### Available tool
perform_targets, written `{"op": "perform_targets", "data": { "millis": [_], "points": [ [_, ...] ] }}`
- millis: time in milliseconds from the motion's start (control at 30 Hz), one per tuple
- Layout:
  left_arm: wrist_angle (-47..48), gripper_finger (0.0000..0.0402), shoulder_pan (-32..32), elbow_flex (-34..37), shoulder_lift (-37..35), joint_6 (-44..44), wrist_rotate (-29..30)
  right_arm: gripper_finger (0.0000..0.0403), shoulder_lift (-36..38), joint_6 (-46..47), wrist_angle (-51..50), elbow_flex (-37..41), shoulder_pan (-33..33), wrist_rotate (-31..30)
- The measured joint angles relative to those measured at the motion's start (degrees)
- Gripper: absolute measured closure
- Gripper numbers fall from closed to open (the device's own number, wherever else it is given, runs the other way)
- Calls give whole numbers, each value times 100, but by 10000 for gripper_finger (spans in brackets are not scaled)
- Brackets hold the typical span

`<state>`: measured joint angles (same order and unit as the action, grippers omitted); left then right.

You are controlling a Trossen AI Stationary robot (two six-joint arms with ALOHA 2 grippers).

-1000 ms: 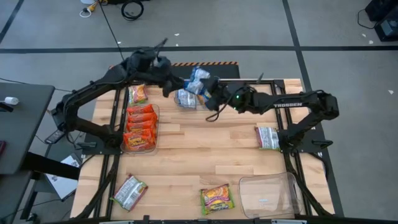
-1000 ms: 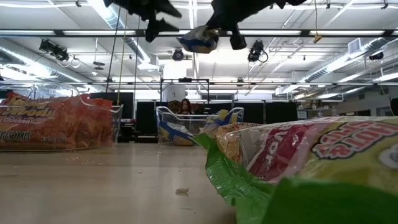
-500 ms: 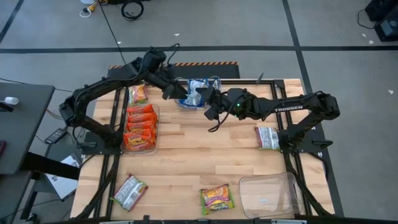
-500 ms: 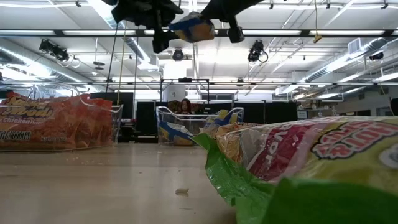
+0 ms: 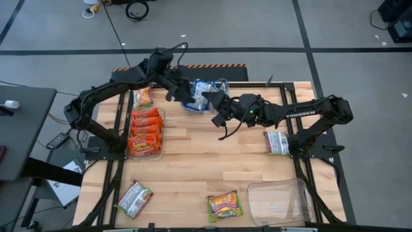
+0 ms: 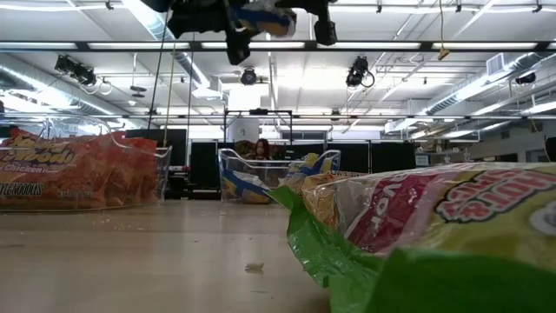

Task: Sort Maruchan noodles
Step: Put the blue noodles into the middle transparent bin

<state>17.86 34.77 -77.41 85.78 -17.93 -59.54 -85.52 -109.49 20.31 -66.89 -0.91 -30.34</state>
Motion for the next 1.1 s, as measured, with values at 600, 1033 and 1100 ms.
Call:
{"op": "perform_targets", "data": {
  "millis": [600,1033,1100],
  "points": [
    [-641,221,-83,2,221,-350,808,361,-4,1063,22,-7,-9,59],
    [-589,323,218,1,-148,-375,1932,240,777,4221,-56,-261,-489,576],
    [-424,327,312,-149,-186,-427,2518,219,895,5418,-67,-261,-677,437]
  ]
}}
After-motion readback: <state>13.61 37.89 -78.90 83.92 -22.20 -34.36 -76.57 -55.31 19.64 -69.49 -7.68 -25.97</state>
